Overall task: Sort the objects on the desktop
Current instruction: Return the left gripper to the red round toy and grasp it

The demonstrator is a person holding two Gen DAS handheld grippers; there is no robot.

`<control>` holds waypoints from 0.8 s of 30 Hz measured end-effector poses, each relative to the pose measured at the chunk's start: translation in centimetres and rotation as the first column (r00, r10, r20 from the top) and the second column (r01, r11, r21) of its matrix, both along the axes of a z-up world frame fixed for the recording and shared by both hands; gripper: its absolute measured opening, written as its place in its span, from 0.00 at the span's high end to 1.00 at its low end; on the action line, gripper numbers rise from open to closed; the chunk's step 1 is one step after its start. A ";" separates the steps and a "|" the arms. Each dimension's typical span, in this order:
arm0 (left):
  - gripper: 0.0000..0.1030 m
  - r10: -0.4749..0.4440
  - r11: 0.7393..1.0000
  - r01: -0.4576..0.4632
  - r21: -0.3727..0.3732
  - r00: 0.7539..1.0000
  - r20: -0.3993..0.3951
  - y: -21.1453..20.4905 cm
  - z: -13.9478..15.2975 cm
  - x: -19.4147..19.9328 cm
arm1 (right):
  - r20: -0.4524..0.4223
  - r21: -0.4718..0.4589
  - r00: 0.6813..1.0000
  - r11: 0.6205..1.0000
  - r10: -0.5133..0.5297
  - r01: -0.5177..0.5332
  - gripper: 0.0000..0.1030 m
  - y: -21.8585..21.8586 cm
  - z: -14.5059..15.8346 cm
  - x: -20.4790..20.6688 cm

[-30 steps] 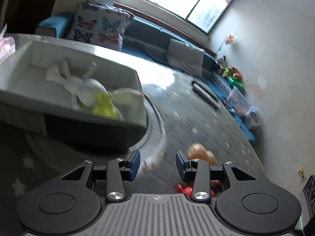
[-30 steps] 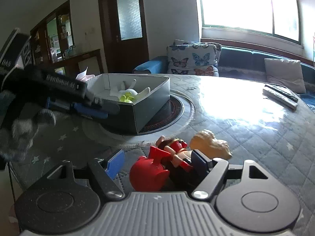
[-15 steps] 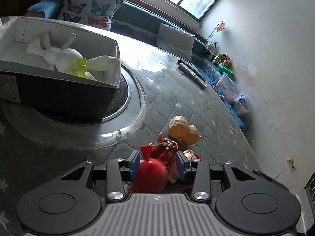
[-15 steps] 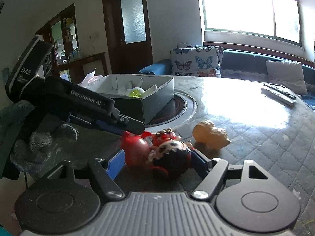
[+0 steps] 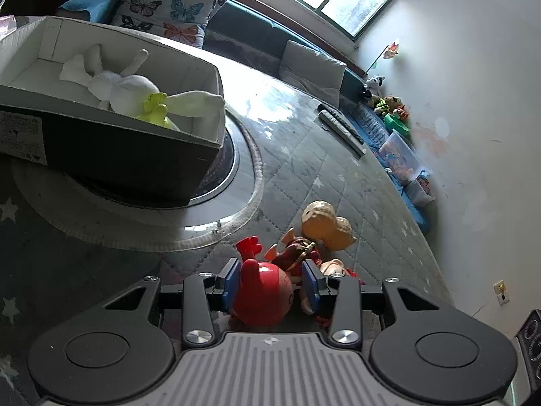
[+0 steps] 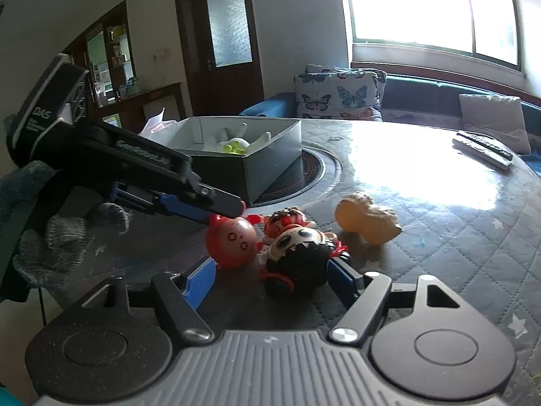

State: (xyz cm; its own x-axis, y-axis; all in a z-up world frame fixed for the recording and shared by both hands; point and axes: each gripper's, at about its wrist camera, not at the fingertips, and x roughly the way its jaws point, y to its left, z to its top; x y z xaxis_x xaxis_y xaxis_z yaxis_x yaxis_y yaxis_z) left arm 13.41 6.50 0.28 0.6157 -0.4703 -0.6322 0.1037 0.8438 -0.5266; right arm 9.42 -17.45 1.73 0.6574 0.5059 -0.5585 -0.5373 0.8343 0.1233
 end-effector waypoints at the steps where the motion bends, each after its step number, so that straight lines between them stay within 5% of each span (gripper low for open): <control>1: 0.59 0.005 1.000 -0.005 -0.001 1.000 -0.002 0.1 -0.1 0.0 | 0.001 0.002 1.000 1.000 0.006 -0.006 0.27 0.2 0.1 -0.1; 14: 0.58 0.038 0.996 -0.042 -0.074 0.997 -0.060 2.1 -1.4 0.6 | 0.020 -0.051 0.989 0.988 0.146 -0.145 0.30 4.7 -0.3 -0.1; 24: 0.58 0.031 0.992 -0.042 -0.118 0.995 -0.093 3.2 -1.7 1.3 | 0.035 -0.157 0.987 0.976 0.159 -0.152 0.36 7.9 -1.2 2.2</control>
